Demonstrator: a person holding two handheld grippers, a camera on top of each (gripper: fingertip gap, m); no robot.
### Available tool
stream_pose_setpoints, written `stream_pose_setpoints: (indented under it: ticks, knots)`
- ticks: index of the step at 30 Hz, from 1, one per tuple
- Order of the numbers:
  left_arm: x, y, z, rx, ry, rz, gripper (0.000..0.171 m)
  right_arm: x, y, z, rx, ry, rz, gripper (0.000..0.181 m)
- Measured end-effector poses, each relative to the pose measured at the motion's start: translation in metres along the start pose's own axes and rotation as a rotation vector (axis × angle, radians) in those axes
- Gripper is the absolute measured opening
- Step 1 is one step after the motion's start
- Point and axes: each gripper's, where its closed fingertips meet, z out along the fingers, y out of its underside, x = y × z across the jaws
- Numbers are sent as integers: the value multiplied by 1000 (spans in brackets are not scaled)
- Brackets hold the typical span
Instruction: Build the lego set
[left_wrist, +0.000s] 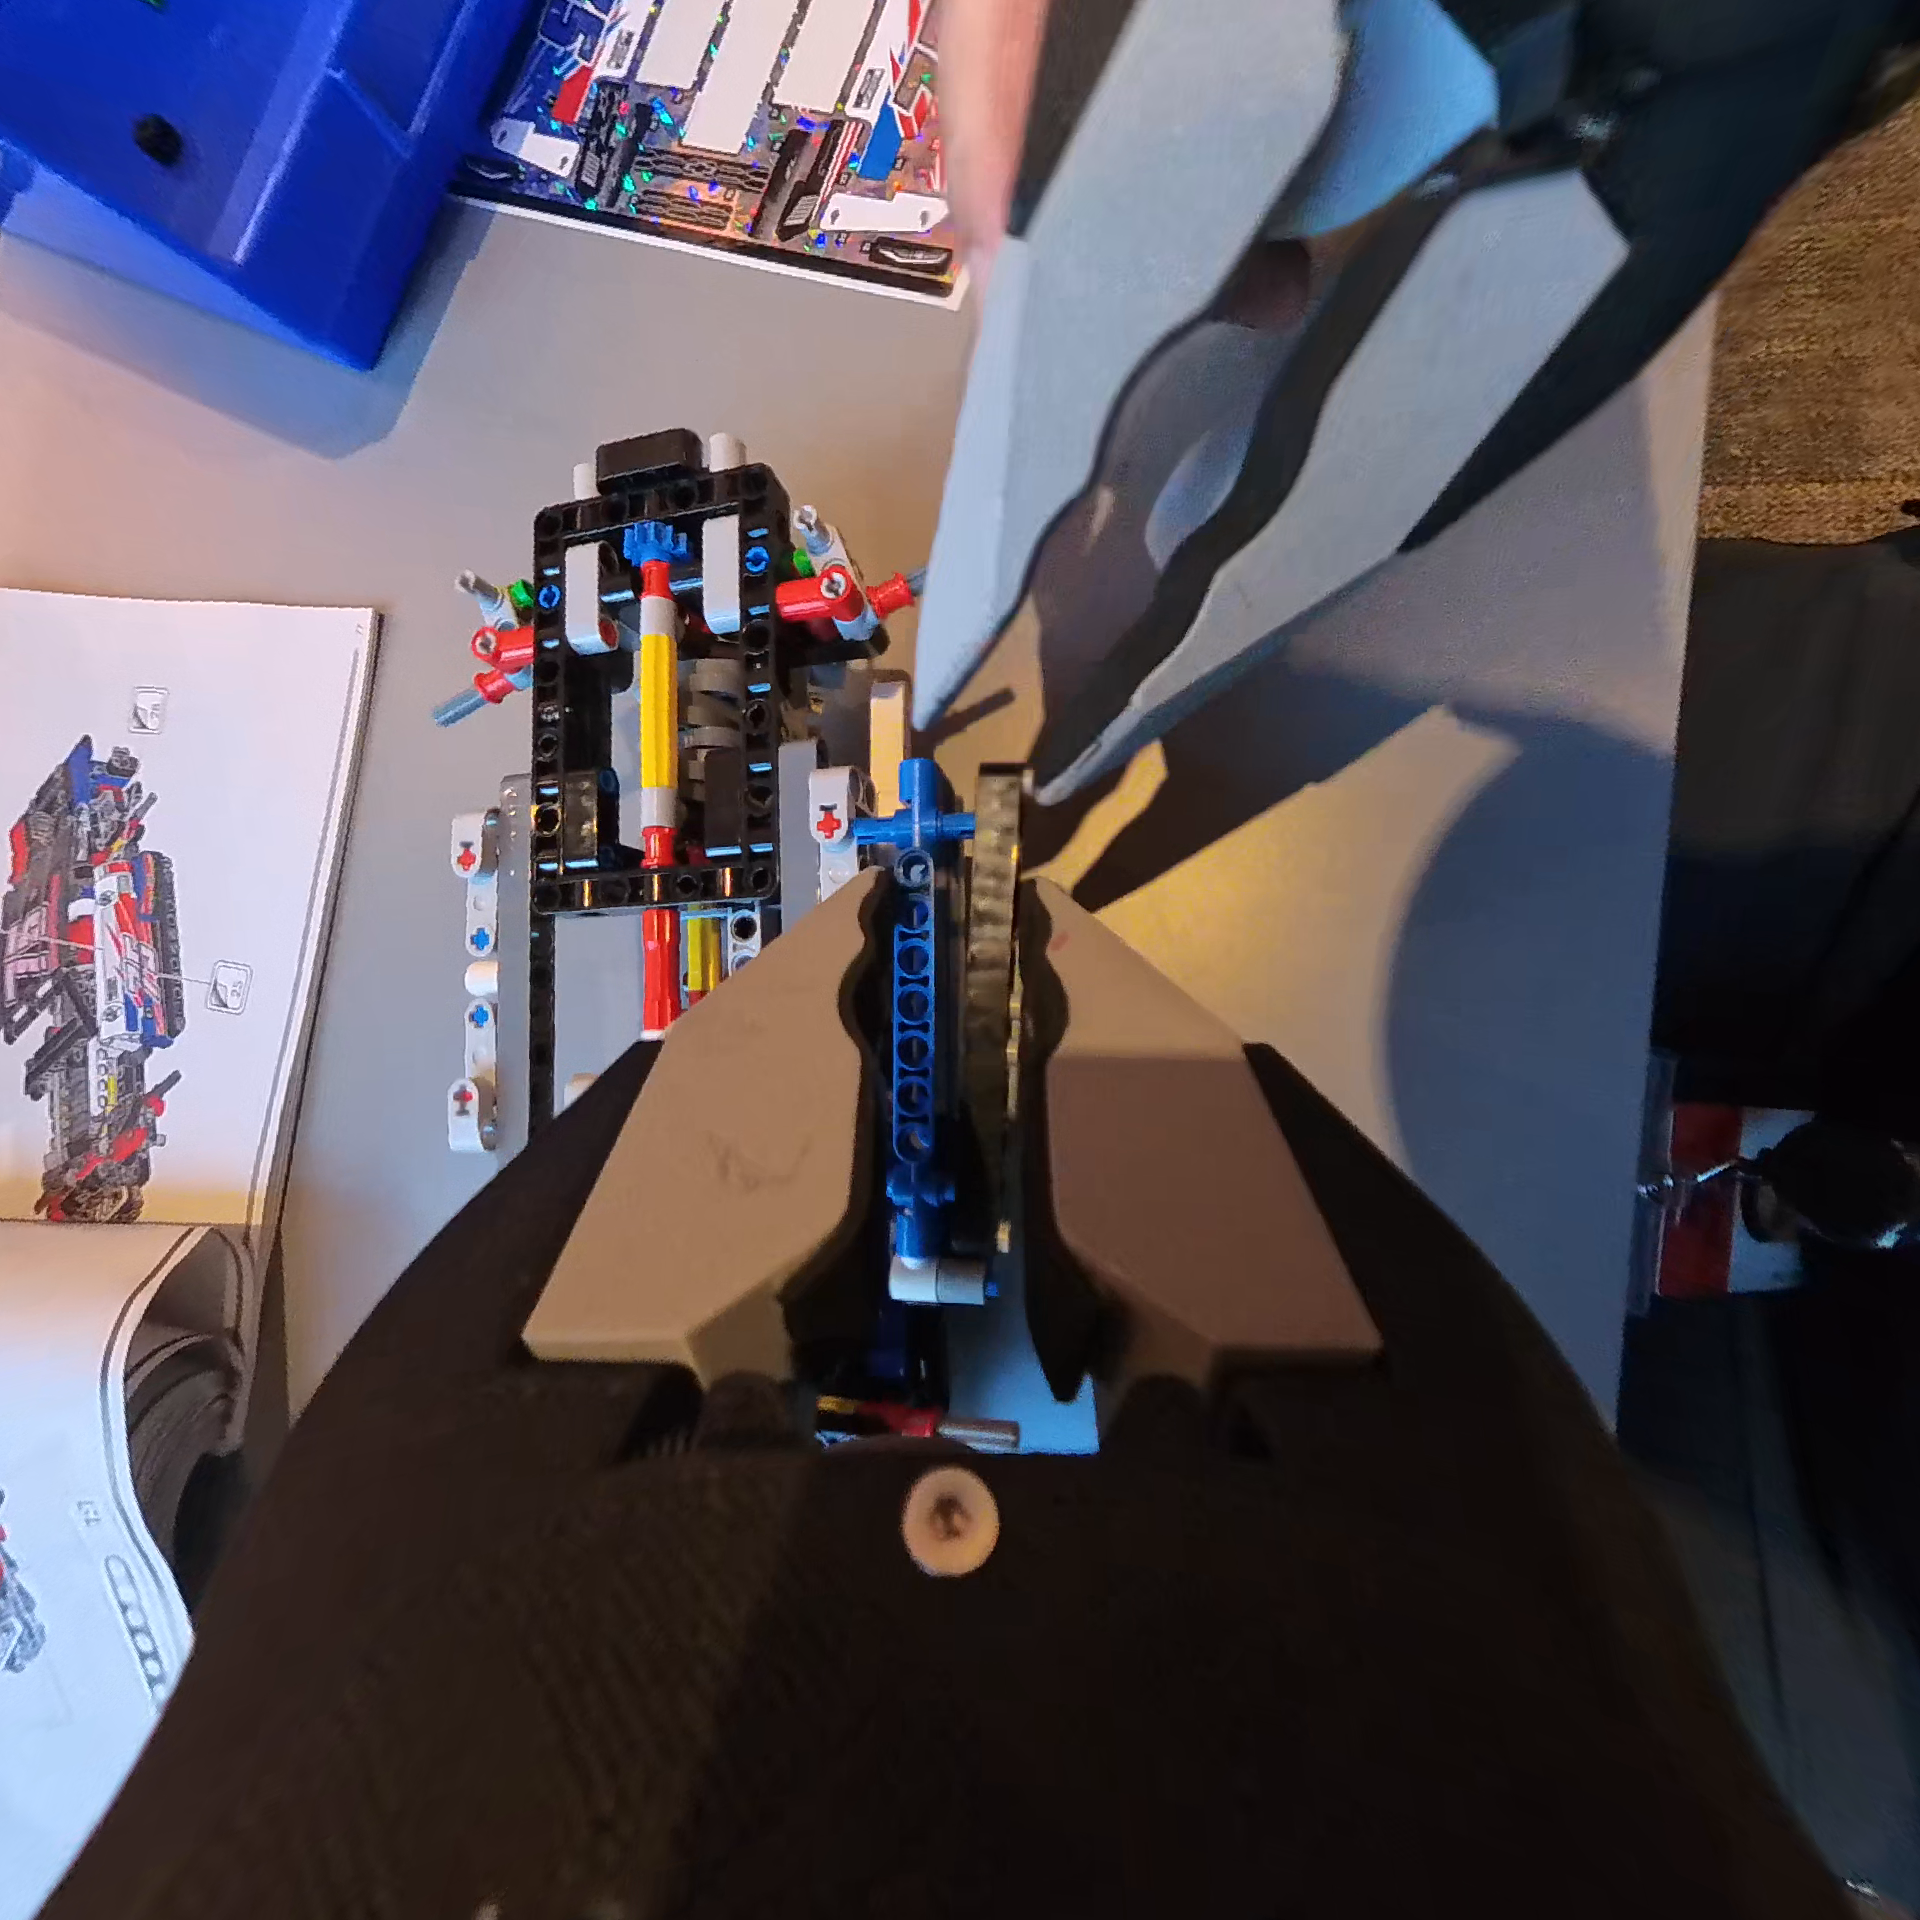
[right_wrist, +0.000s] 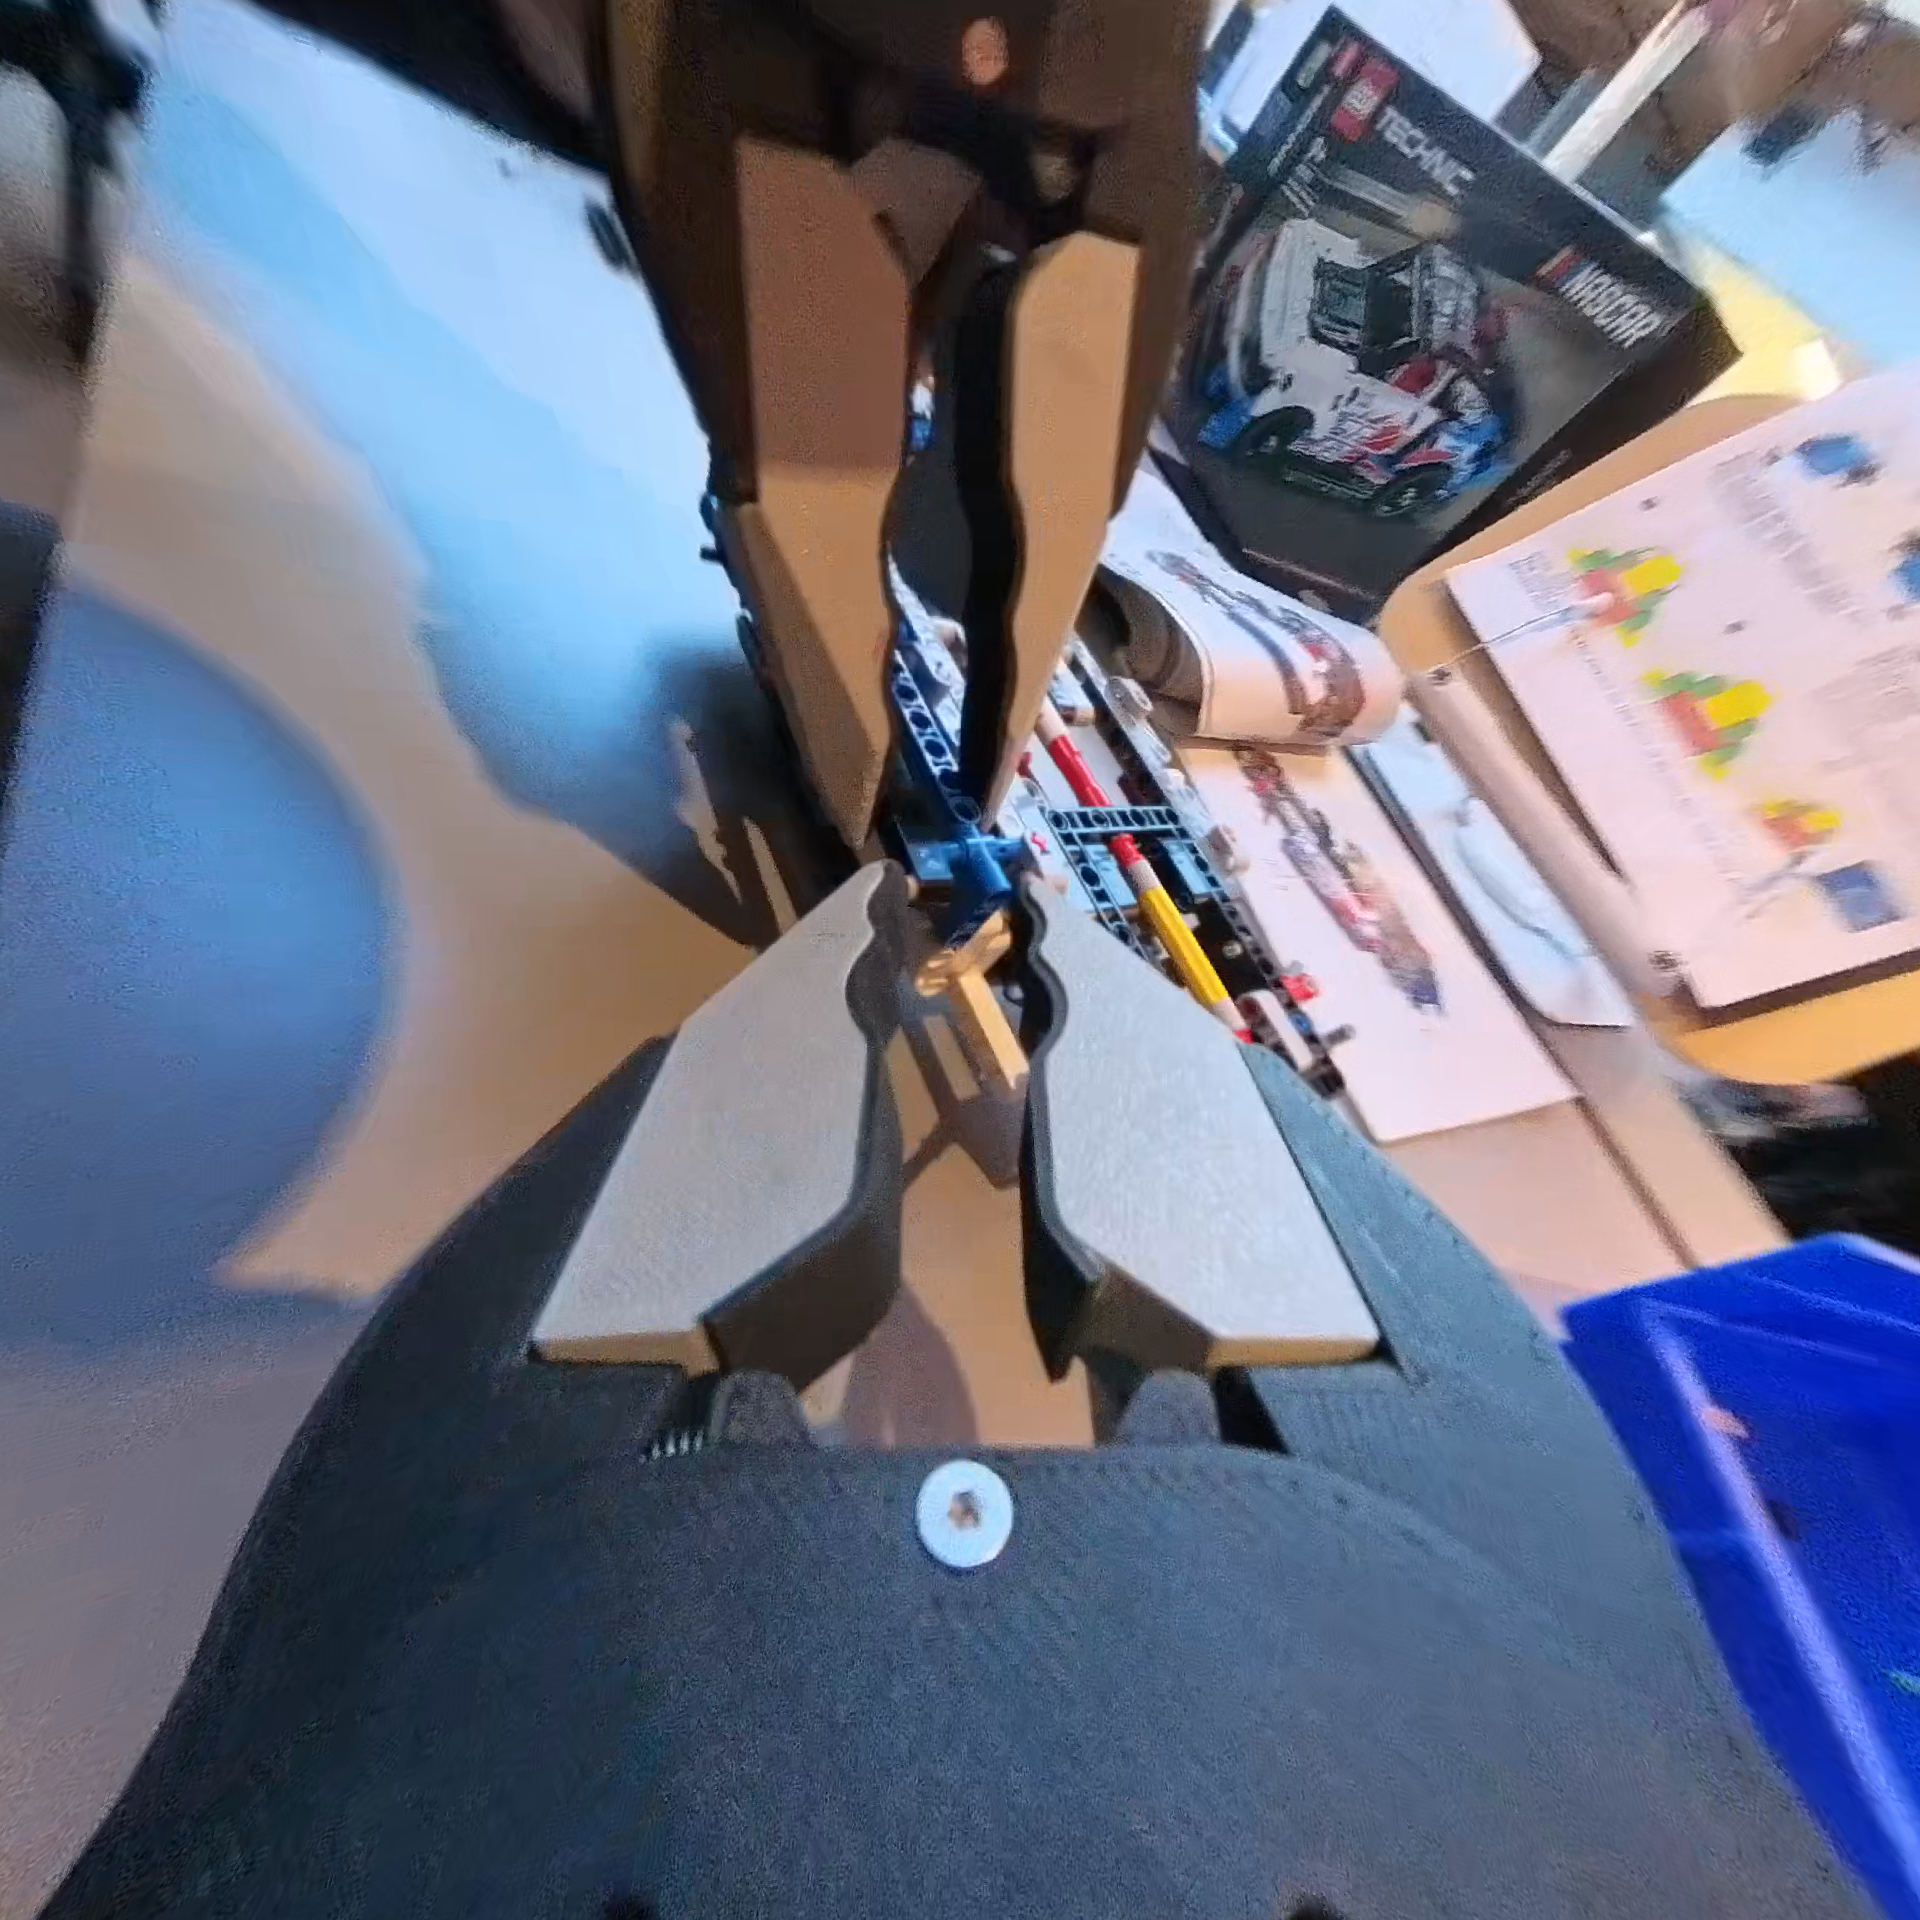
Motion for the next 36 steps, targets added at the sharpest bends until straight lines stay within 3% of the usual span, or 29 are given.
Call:
stream_pose_setpoints:
  ticks: [3, 7, 36]
  knots:
    - [1, 1, -1, 9, 2, 1, 19, 0, -3, 1, 28, -99, 129, 22]
    - [2, 1, -2, 16, 12, 7, 19, -9, 6, 7, -29, -211, 169, 28]
    - [2, 0, 0, 61, 13, 2, 20, -10, 6, 8, 32, -458, 394, 24]
